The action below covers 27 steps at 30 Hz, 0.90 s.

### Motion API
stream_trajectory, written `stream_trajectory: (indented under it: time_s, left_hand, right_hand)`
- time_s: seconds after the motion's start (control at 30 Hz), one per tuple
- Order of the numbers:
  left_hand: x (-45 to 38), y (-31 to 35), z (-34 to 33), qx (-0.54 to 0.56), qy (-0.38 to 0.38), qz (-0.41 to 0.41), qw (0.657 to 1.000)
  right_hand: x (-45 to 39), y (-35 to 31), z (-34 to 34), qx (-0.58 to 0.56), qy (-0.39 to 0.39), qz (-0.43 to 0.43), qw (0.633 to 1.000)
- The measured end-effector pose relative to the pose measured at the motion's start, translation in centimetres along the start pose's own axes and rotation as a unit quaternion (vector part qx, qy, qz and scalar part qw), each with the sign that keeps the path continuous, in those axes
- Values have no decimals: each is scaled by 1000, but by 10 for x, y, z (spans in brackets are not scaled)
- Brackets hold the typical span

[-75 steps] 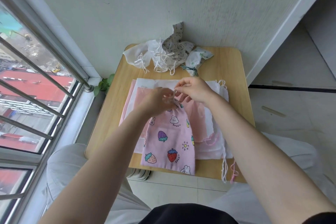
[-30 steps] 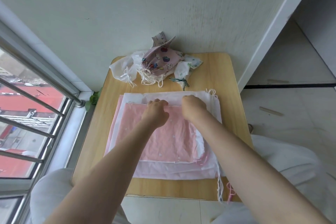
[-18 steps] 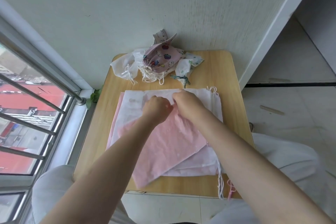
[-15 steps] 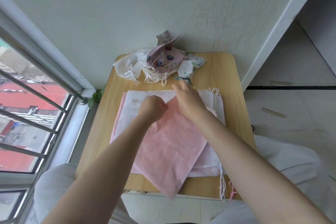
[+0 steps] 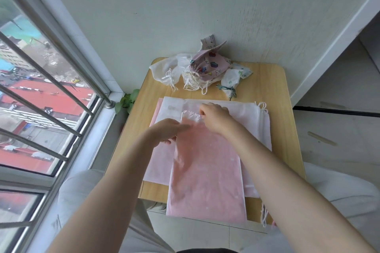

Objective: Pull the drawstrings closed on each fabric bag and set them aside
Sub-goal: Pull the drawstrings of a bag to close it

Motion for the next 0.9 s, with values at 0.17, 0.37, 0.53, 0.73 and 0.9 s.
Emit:
stream_trajectory:
  time_s: [0.17,0.37,0.53,0.73,0.9]
  left_hand:
    - [-10,-9,7,260,38,71,962]
    - [-11,-4,19,365,101,4,925]
    - [11,15,37,430,137,-125,883]
    - [33,51,34,50,256,-184,948]
    - [17,49,20,-101,279,-130,946]
  right_hand:
    - [8,-10,3,-4,22,40,999]
    - [16,-24,2,-6,35,82,996]
    - [16,-31,-6,-1,43,95,995]
    - [11,-36,-6,4,72,75,995]
    - [19,-22,-5,-7,81,44,996]
Point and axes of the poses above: each hand's wrist, its own x-axis away from the middle knuckle, its own z-axis out of the back of the hand, y = z × x, the point moved 9 cm from there along -x, towards the middle knuckle, and after that the axes turned 14 degrees about z, right-handed, at the moved point
